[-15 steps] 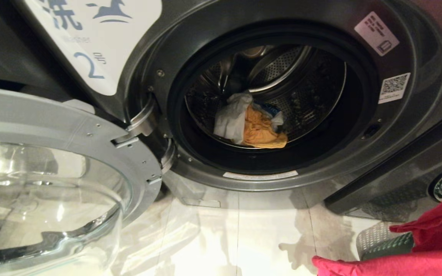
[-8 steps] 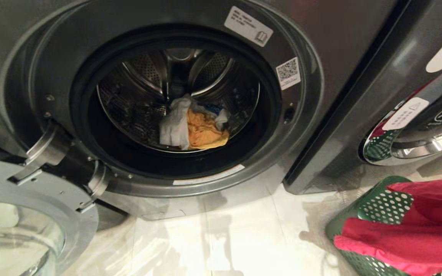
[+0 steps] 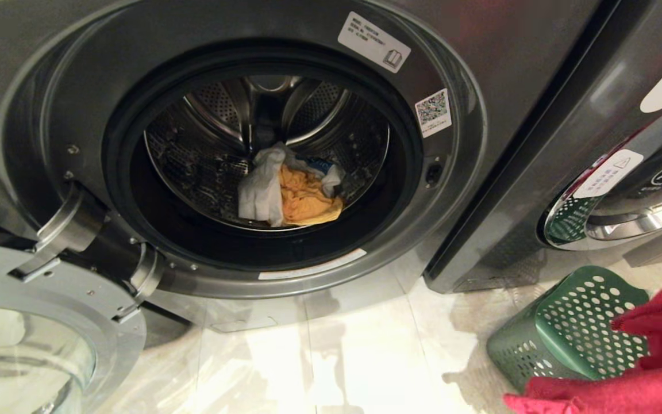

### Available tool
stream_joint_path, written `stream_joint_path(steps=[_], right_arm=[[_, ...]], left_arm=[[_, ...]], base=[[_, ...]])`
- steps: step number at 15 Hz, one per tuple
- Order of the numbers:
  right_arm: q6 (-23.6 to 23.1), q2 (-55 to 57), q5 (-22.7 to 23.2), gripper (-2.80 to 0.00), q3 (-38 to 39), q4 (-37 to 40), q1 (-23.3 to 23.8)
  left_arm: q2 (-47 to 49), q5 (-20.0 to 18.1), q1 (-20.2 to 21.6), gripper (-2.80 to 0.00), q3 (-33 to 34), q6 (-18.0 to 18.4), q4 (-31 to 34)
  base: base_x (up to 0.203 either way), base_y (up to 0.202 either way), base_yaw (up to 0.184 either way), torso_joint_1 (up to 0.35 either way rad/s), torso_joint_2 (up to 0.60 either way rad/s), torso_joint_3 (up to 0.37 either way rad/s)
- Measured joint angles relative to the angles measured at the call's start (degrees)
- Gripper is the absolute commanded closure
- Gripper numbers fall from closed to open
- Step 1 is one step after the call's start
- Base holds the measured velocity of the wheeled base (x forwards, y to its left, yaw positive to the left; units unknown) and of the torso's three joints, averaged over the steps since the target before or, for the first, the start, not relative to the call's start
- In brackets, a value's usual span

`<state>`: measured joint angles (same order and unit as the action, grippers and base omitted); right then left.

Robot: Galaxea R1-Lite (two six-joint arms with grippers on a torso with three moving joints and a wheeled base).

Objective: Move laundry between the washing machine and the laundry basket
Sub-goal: Pick a cloth and place it into the basket

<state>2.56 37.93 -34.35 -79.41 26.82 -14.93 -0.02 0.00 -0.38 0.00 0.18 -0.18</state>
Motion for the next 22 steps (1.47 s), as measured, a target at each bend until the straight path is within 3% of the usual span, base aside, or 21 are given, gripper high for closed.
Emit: stream_joint_path(steps=[3, 7, 14, 18, 22], right_arm=[[2.4, 6.1, -3.7, 0.00, -7.1, 0.5, 0.7], [3.6, 12.1, -4.0, 0.00, -17.8, 8.3, 4.1], [6.6, 18.4, -4.1, 0.00, -28.1, 20.8, 12.7], [6.6, 20.3, -3.8, 0.00, -29.9, 23.6, 17.4], [6.6, 20.6, -3.7, 0.00, -29.7, 27.8, 25.5]], left_arm=[[0.0, 0.0, 0.0, 0.00, 0.0, 0.0, 0.0], [0.0, 0.0, 0.0, 0.00, 0.0, 0.0, 0.0], [0.0, 0.0, 0.0, 0.00, 0.0, 0.0, 0.0], [0.0, 0.0, 0.0, 0.00, 0.0, 0.0, 0.0], [0.0, 0.0, 0.0, 0.00, 0.0, 0.0, 0.0]], base=[[0.000, 0.000, 0.000, 0.000, 0.00, 0.000], [0.000, 0.000, 0.000, 0.000, 0.00, 0.000], [0.000, 0.000, 0.000, 0.000, 0.00, 0.000], [0.000, 0.000, 0.000, 0.000, 0.00, 0.000], [0.000, 0.000, 0.000, 0.000, 0.00, 0.000]])
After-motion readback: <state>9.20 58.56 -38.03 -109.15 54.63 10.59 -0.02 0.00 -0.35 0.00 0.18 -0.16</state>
